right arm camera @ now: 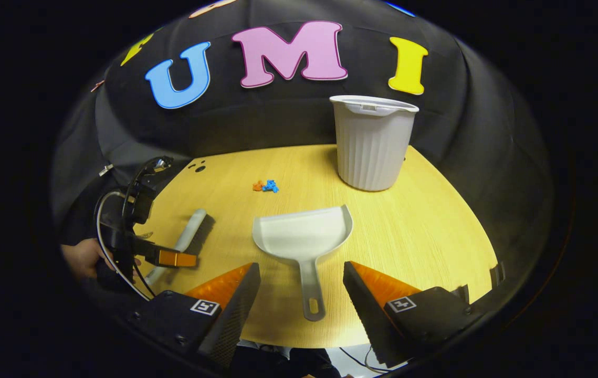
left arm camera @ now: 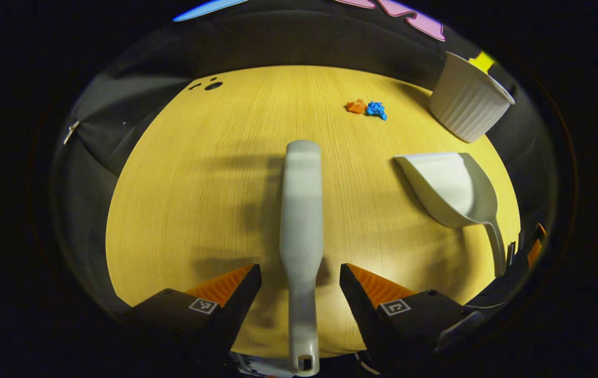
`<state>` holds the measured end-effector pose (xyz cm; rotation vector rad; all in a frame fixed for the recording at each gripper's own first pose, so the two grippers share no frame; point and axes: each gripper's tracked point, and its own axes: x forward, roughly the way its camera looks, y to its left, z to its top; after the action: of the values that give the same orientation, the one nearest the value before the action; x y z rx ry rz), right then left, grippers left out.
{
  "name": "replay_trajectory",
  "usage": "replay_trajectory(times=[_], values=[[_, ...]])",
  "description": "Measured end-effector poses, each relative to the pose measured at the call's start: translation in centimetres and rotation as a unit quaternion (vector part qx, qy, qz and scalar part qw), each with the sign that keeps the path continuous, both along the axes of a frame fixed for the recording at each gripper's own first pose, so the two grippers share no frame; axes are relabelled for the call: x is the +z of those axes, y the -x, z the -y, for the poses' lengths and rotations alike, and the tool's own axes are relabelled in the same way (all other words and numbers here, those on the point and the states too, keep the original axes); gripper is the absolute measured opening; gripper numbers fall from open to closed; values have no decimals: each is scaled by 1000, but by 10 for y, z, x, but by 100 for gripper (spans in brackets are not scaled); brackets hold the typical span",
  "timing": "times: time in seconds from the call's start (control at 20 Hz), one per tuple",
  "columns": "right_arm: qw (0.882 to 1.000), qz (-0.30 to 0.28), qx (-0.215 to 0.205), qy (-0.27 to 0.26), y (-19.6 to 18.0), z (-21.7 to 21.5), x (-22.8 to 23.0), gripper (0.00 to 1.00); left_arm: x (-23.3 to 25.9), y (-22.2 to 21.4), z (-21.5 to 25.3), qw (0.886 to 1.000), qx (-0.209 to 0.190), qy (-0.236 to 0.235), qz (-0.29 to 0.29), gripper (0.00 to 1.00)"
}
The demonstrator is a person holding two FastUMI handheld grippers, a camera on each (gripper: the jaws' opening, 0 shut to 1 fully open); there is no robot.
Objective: Pick up the small broom and dustpan from the desktop, sweep the trash into the dustpan with the broom, and then empty the trash into the garbage bin.
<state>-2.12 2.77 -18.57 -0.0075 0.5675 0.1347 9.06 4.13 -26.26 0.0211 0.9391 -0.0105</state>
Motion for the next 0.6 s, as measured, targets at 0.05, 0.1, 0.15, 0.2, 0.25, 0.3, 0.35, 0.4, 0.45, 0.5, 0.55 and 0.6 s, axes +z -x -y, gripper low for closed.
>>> replay_trajectory(times=[0.05, 0.1, 0.15, 0.2, 0.25, 0.3, 0.35, 0.4, 0.45, 0.5, 0.55, 0.6], values=[[1000, -5, -4, -2, 1, 2, -2, 99, -2, -2, 0, 1000, 0, -5, -7, 96], [1000, -8, -7, -6, 2, 4, -4, 99, -5, -3, 0, 1000, 2, -9, -11, 94], [1000, -11, -12, -8, 2, 6, -5, 99, -6, -4, 1, 1000, 4, -11, -12, 94], [1000, -12, -16, -10, 2, 7, -7, 99, -7, -5, 1, 1000, 7, -13, -10, 91], [1000, -14, -19, -11, 2, 8, -8, 99, -9, -7, 2, 1000, 7, -15, -12, 90], [1000, -17, -22, -13, 2, 10, -10, 99, -12, -9, 2, 1000, 8, -19, -14, 89], [999, -20, -25, -14, 2, 11, -11, 100, -11, -11, 4, 1000, 7, -16, -14, 89], [999, -21, -28, -15, 1, 12, -12, 99, -12, -13, 7, 1000, 8, -13, -9, 87], [999, -22, -30, -18, 0, 13, -12, 99, -12, -16, 8, 1000, 9, -10, -8, 83], [999, -24, -31, -23, 0, 13, -12, 99, -13, -15, 8, 1000, 12, -7, -9, 75], [999, -26, -32, -25, 0, 12, -13, 99, -12, -16, 8, 1000, 19, -5, -3, 72], [999, -27, -32, -25, -1, 12, -15, 99, -13, -16, 7, 1000, 26, -4, 0, 69]])
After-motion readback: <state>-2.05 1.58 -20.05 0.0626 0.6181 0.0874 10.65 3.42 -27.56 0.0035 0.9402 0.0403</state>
